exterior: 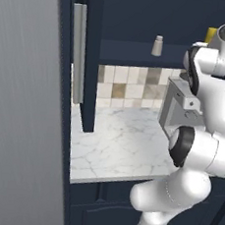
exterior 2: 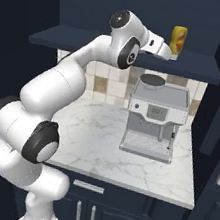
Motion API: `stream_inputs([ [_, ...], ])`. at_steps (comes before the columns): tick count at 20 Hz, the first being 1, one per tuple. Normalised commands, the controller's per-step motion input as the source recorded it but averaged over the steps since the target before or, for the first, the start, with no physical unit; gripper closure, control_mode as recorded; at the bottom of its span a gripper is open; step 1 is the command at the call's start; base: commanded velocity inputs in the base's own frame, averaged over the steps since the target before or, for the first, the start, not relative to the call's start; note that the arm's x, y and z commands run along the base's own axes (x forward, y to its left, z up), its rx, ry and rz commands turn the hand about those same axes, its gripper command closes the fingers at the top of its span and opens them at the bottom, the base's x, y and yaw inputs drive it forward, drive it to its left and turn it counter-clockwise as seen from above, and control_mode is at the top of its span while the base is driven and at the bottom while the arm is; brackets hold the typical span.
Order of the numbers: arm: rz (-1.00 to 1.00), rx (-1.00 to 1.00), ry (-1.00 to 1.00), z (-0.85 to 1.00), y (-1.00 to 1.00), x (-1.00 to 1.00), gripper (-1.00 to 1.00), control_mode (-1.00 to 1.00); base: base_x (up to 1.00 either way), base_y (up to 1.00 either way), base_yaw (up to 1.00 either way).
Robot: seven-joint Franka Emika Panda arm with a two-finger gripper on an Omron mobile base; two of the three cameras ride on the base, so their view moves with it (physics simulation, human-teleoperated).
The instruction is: Move the shaker and mustard from the cabinet to the dining counter.
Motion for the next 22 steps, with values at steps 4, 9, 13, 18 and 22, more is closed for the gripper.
stream_inputs([
  [4, -0.04, 0.00, 0.00, 0.08, -0.07, 0.28, -1.00, -1.00, 0.00, 0.00, 0.00],
  [9, 0.00, 0.00, 0.00, 0.03, -0.11, 0.22, -1.00, -1.00, 0.00, 0.00, 0.00],
  [13, 0.00, 0.00, 0.00, 0.00, -0.16, 0.17, -1.00, -1.00, 0.00, 0.00, 0.00],
  [18, 0.00, 0.00, -0.03, 0.00, -0.13, 0.19, -1.00, -1.00, 0.00, 0.00, 0.00],
  [22, 0.00, 0.00, -0.16, 0.00, -0.01, 0.15, -1.00, -1.00, 0.00, 0.00, 0.00],
])
